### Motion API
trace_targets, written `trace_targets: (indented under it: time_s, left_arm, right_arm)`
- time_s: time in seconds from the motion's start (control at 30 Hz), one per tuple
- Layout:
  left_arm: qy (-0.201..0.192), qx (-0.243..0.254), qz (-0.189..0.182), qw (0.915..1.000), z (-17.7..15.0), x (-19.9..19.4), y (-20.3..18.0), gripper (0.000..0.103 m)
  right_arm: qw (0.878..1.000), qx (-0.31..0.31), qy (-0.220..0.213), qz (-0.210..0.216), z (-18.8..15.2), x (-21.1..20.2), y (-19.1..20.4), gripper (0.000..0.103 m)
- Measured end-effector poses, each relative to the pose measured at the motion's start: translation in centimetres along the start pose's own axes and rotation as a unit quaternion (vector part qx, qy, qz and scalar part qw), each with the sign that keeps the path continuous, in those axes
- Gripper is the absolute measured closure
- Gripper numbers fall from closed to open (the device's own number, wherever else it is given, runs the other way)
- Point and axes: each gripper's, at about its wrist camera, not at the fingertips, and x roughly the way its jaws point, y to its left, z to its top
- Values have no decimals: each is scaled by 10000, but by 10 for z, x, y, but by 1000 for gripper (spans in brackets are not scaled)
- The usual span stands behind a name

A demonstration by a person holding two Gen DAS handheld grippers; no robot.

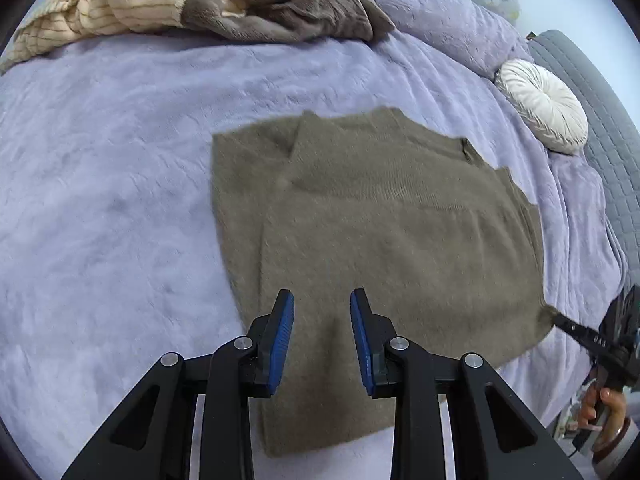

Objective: Fold small clothes

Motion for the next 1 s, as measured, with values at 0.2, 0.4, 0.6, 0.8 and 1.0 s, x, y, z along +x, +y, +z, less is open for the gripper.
trace_targets:
  time_s: [0.2,0.4,0.6,0.8,1.0]
  left_arm:
    - [465,-238,41,9986,-55,28,2,72]
    - [363,-358,11,9987,-67,22,6,72]
    - [366,-572,-12,9977,-73,12,17,72]
    - [351,-716,-64,9968,-83,3,26,72]
    - [336,-712,-22,9969,-87,-10,27,72]
  right_arm:
    - [9941,556,-327,-869,3,-14,-4,85]
    - [9998,50,-25,-198,8,7,18,85]
    - [9971,433,554,-289,4,51,-1,89]
    - [9969,481,585,-201,-5,38,-9,84]
    - [9958,558,714,-134,-26,21,-6,84]
